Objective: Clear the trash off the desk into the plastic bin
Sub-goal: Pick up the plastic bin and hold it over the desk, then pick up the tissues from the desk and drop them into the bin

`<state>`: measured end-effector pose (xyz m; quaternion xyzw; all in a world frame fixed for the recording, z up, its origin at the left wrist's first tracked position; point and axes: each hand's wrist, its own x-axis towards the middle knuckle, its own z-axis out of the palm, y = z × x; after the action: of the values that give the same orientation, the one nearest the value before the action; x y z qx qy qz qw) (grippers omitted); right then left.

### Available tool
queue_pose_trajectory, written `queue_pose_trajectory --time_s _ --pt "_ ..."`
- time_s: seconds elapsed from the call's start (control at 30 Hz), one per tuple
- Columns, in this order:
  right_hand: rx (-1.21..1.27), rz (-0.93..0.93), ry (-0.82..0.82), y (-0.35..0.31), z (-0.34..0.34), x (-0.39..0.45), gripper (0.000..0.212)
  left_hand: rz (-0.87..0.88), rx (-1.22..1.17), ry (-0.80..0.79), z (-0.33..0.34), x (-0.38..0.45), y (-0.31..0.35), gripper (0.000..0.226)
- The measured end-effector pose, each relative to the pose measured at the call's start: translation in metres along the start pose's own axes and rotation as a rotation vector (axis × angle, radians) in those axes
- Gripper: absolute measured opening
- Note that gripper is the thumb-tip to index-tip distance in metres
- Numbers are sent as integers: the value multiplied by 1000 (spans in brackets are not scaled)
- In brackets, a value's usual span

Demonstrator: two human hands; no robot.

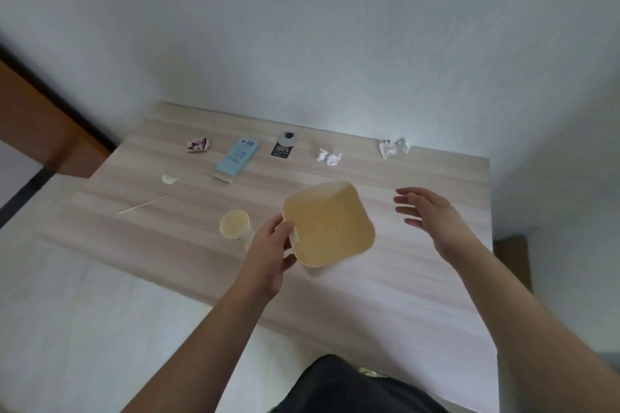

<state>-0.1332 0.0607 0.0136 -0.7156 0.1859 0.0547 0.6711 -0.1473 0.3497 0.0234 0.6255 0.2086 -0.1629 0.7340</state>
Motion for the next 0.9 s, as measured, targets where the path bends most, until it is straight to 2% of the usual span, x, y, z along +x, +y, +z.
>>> queue_pose_trajectory --time_s 0.33,0.63,0.77,0.9 --pt "-39 17 99 -10 -24 48 27 14 66 -108 26 59 43 26" --pt "-142 20 271 -12 -20 113 27 -89 41 -153 49 132 51 22" --pt "-241 32 319 -11 -21 147 28 -118 69 -193 53 164 59 21" --pt "-453 55 284 -2 -18 186 36 -149 85 -222 57 184 63 20"
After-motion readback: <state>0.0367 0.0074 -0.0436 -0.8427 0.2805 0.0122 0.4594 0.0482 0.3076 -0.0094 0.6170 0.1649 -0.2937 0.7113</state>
